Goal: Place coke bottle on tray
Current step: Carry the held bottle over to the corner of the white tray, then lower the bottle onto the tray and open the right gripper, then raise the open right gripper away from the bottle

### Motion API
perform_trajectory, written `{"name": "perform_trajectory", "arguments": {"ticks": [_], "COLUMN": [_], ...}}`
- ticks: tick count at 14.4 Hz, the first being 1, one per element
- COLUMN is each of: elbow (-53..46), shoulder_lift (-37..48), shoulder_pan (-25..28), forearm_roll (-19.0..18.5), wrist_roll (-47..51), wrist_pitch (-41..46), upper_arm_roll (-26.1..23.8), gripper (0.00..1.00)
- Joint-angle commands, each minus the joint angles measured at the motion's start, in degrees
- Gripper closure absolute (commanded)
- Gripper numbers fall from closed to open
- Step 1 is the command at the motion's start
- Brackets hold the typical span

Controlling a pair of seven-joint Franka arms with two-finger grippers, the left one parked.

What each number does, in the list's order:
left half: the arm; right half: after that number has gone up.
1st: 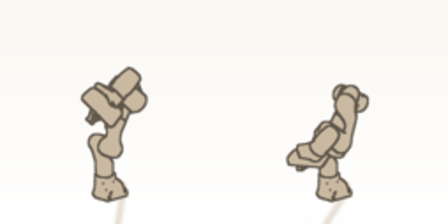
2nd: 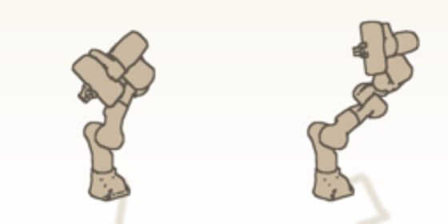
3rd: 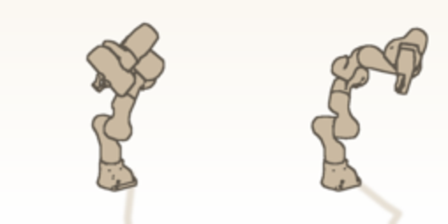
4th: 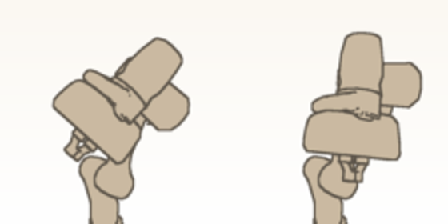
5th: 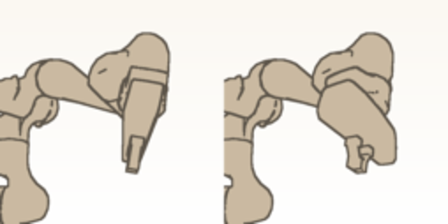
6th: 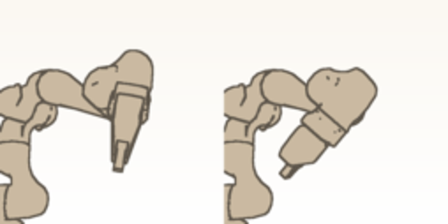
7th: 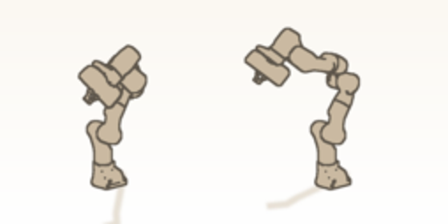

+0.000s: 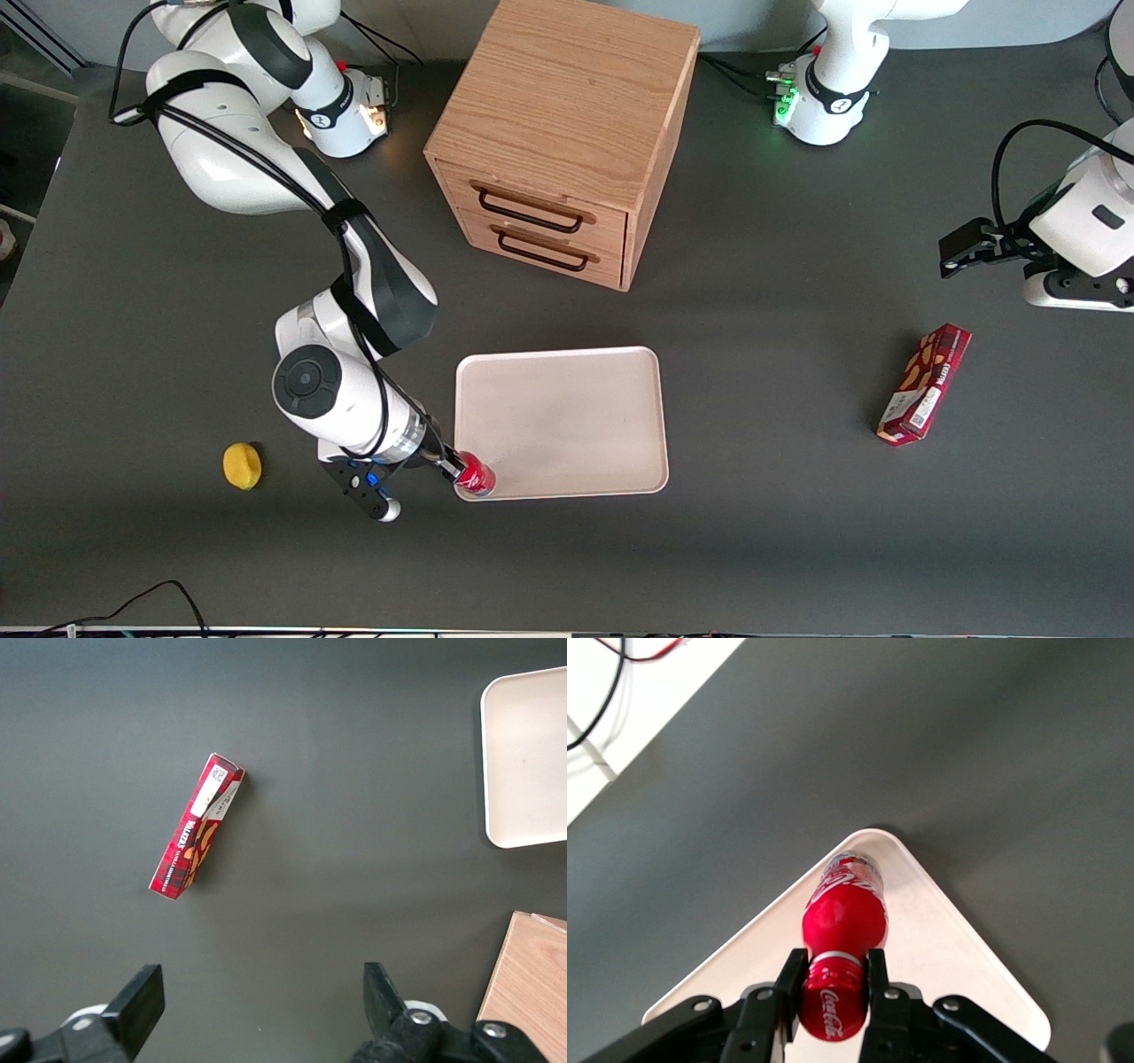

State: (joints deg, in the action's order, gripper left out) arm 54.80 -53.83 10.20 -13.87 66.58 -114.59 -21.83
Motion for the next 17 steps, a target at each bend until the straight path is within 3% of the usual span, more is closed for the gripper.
{"name": "perform_trajectory", "arguments": {"ticks": [1,2,3,8,11,15,17], "elbow": [-2.42,-2.42,-2.33,-2.5,-2.42,-1.46,0.3], "shoulder_lift": [-1.01,-1.1,-1.1,1.34,9.67,23.47,30.06], "shoulder_pan": [0.79,0.7,0.61,-0.35,-0.97,-9.04,-12.64], "forearm_roll": [-2.13,-2.04,-2.21,-2.74,-2.48,-1.96,1.98], "wrist_roll": [1.89,1.8,1.54,0.83,-4.86,-16.0,-25.31], "wrist_pitch": [0.69,0.69,0.69,6.9,19.44,38.52,45.13], "upper_arm_roll": [-0.14,-0.23,-0.14,-0.93,-1.37,-8.31,-7.44], "gripper": [1.0,0.96,0.01,0.0,0.0,0.0,0.0]}}
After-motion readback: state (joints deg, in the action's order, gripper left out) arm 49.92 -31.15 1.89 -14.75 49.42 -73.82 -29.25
